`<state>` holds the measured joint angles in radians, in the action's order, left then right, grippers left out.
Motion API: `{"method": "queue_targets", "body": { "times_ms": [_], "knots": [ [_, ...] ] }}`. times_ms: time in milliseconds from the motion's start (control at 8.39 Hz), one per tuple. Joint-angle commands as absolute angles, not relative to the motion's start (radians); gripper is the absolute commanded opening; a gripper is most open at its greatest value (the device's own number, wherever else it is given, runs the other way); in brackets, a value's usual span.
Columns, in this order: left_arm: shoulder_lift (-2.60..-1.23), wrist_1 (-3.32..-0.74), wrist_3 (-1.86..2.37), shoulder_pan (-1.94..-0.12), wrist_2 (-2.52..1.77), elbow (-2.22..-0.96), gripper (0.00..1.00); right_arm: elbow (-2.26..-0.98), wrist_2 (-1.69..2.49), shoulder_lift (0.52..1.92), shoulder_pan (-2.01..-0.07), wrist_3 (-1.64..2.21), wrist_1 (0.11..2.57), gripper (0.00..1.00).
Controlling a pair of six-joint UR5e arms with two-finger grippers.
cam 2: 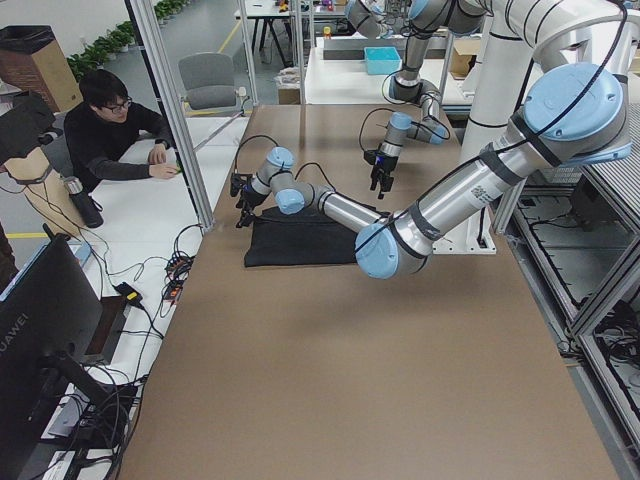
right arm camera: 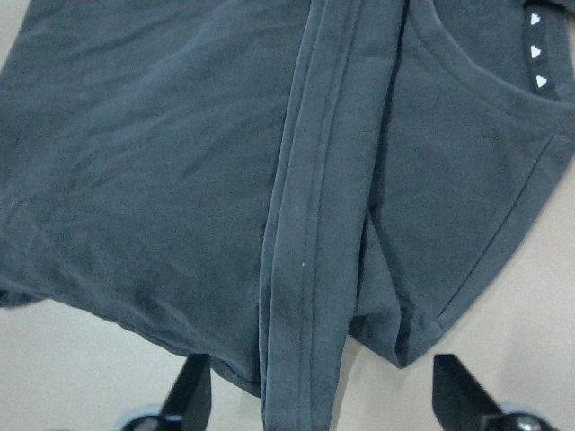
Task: Fold clothes
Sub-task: 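Grasp the shirt's near edge with the right gripper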
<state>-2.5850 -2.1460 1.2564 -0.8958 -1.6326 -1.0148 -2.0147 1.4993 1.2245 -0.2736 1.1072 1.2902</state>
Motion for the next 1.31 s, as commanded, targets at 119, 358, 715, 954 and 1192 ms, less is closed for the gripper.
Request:
{"method": "queue_targets", "body": {
  "times_ms": [119,358,715,954,1192],
  "knots": [
    [-2.585,-2.146,1.256,-0.894,-1.632,-1.017,0.95,-1.991,1.35,1.226,-0.131,1.077,1.359,0.83],
    [-2.585,-2.146,1.256,-0.894,-1.632,-1.017,0.95,-1.967,1.324,1.22,-0.121,1.077,1.358,0.79],
    [-2.585,-2.146,1.256,-0.893,-1.632,-1.017,0.95,-1.96,1.266,1.218,-0.121,1.077,1.355,0.66],
    [-2.585,-2.146,1.256,-0.893,-1.632,-1.017,0.95,-1.948,1.231,1.216,-0.121,1.075,1.359,0.54],
    [-2.585,-2.146,1.256,-0.893,-1.631,-1.017,0.95,-1.921,1.229,1.198,-0.118,1.077,1.356,0.56]
  ]
}}
